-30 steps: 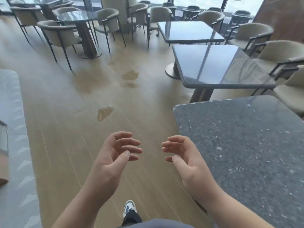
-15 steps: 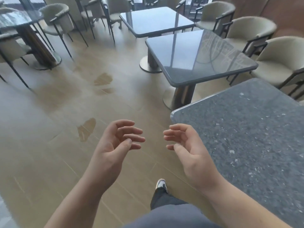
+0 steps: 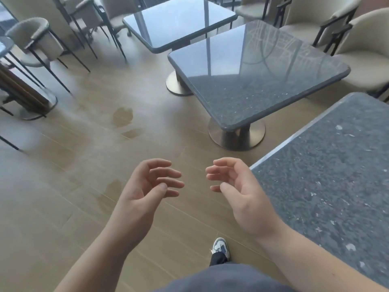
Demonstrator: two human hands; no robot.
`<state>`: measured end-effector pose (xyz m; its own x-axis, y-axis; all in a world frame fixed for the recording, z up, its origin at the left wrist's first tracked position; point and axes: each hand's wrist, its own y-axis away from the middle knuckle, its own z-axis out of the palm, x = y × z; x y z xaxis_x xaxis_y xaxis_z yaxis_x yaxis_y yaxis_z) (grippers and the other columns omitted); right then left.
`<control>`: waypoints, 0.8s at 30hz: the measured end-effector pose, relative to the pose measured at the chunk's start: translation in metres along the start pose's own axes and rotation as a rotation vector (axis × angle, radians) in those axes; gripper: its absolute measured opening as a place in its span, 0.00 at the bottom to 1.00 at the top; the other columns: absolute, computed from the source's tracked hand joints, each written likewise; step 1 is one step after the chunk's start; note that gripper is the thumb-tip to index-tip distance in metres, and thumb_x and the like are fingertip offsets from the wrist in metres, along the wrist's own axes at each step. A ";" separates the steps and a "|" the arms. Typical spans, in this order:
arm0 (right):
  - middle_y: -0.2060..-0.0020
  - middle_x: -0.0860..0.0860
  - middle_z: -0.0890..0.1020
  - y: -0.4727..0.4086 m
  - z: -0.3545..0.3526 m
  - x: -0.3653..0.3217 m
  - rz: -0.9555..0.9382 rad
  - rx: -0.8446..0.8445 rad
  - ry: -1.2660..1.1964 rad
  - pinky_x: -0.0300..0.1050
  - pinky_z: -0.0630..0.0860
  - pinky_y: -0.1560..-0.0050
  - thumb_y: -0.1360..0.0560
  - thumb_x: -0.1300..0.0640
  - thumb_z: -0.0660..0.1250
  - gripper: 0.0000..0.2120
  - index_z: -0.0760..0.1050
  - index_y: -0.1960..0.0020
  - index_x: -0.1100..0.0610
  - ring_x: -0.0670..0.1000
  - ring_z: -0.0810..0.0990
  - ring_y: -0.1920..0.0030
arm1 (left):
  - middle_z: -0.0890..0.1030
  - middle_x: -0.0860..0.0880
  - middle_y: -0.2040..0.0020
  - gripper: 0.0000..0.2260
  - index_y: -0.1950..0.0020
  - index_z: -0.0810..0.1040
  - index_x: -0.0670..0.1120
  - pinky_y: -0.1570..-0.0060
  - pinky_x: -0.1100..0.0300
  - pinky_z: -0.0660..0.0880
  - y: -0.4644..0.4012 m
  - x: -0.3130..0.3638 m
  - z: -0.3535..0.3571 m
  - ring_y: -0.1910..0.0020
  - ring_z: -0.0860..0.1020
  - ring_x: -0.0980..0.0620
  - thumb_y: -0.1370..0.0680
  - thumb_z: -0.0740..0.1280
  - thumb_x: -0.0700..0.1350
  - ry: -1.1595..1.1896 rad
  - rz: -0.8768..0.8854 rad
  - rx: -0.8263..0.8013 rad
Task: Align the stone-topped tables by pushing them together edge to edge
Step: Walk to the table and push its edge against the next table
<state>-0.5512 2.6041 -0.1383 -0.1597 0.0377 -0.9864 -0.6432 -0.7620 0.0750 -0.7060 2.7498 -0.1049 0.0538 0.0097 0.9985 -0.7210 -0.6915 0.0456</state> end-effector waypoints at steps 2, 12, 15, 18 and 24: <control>0.46 0.52 0.82 -0.026 0.001 -0.002 0.008 0.021 0.002 0.50 0.80 0.42 0.26 0.67 0.57 0.19 0.73 0.39 0.55 0.51 0.81 0.43 | 0.84 0.45 0.48 0.15 0.39 0.77 0.47 0.50 0.52 0.81 -0.035 0.000 -0.002 0.49 0.84 0.42 0.24 0.61 0.36 0.007 -0.016 -0.015; 0.47 0.51 0.83 -0.129 -0.018 -0.009 -0.034 0.340 0.030 0.50 0.80 0.43 0.28 0.65 0.56 0.19 0.73 0.40 0.54 0.49 0.81 0.44 | 0.84 0.44 0.50 0.15 0.38 0.74 0.41 0.51 0.52 0.82 -0.204 -0.008 0.015 0.51 0.84 0.40 0.24 0.61 0.33 0.090 -0.034 -0.325; 0.47 0.51 0.83 -0.163 -0.006 -0.005 -0.064 0.471 0.033 0.50 0.80 0.43 0.28 0.65 0.56 0.19 0.73 0.40 0.53 0.50 0.81 0.44 | 0.84 0.44 0.51 0.16 0.39 0.75 0.41 0.51 0.51 0.82 -0.263 -0.007 0.016 0.51 0.84 0.40 0.25 0.61 0.36 0.073 -0.037 -0.464; 0.47 0.50 0.83 -0.194 0.007 -0.005 -0.060 0.603 -0.003 0.49 0.79 0.44 0.27 0.65 0.57 0.19 0.73 0.40 0.53 0.50 0.82 0.44 | 0.84 0.44 0.51 0.16 0.39 0.75 0.42 0.51 0.52 0.81 -0.320 -0.002 0.021 0.51 0.84 0.41 0.26 0.61 0.36 0.052 -0.068 -0.602; 0.46 0.51 0.83 -0.208 0.008 0.003 -0.074 0.954 -0.064 0.51 0.80 0.43 0.27 0.65 0.57 0.18 0.73 0.39 0.54 0.51 0.82 0.43 | 0.85 0.46 0.50 0.16 0.39 0.75 0.42 0.51 0.54 0.81 -0.389 -0.012 0.074 0.51 0.84 0.44 0.26 0.60 0.35 -0.031 -0.179 -0.943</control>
<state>-0.4235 2.7680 -0.1556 -0.1170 0.1213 -0.9857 -0.9876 0.0903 0.1284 -0.3747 2.9656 -0.1369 0.2256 0.0304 0.9738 -0.9588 0.1839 0.2164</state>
